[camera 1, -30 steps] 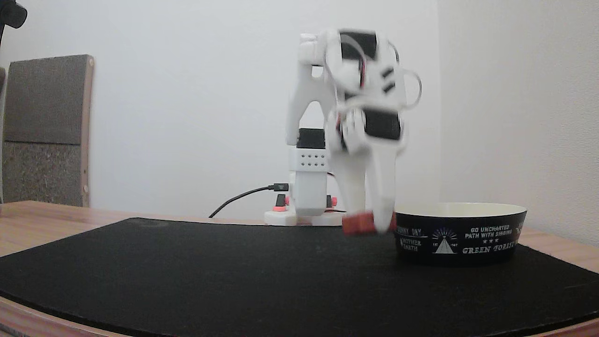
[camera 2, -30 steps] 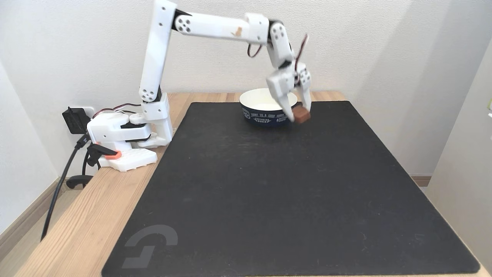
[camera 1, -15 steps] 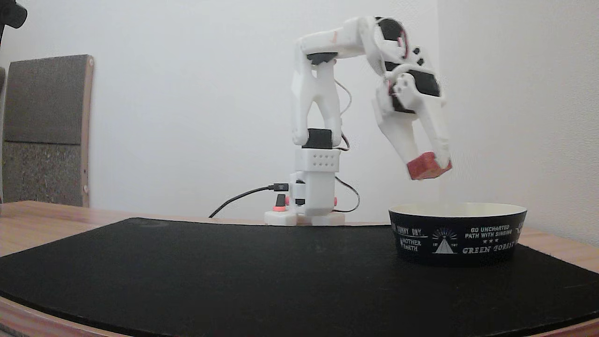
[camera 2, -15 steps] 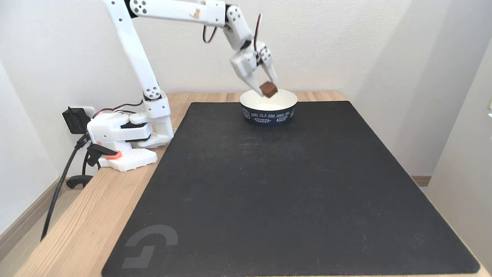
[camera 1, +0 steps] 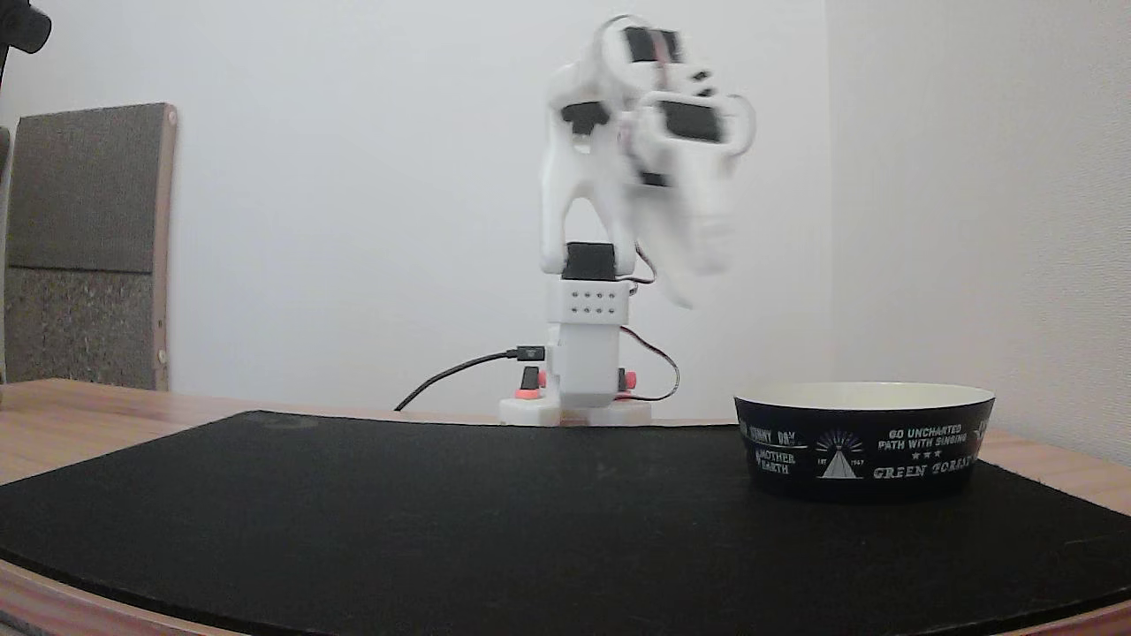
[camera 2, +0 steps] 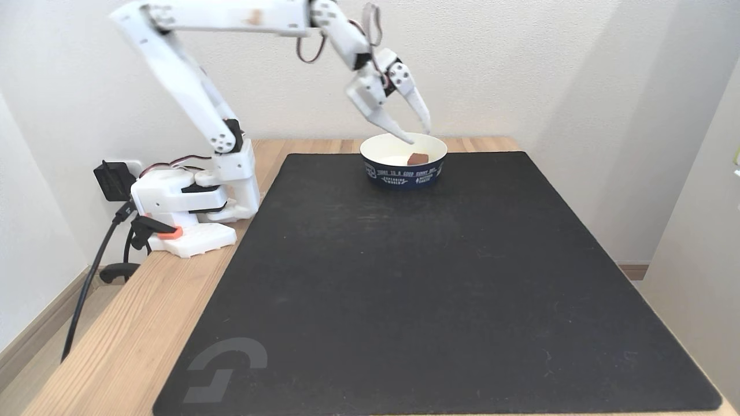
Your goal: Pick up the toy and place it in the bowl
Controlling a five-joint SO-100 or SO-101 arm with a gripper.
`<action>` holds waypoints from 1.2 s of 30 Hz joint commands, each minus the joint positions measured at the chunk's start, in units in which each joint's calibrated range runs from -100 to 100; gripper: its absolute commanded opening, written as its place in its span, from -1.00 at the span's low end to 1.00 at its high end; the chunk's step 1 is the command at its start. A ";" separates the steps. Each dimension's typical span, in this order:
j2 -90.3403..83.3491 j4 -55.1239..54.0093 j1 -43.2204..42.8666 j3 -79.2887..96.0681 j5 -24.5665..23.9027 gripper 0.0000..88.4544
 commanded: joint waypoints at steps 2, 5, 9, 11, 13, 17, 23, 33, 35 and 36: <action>-16.58 -3.96 2.89 18.82 -0.12 -0.87; -27.83 -6.50 2.89 34.87 -0.17 -0.87; -41.76 -11.33 3.40 49.02 -0.17 -0.87; -53.59 -11.24 3.15 57.22 -0.17 -0.87; -60.51 -10.48 3.06 61.81 -0.17 -0.86; -74.02 -1.25 2.98 67.67 -0.12 -0.86; -74.94 3.58 2.89 67.76 -0.12 -0.87; -74.69 3.24 3.56 67.76 0.24 -0.87; -74.60 3.24 3.56 67.76 0.24 -0.87; -74.60 3.24 3.56 67.76 0.24 -0.87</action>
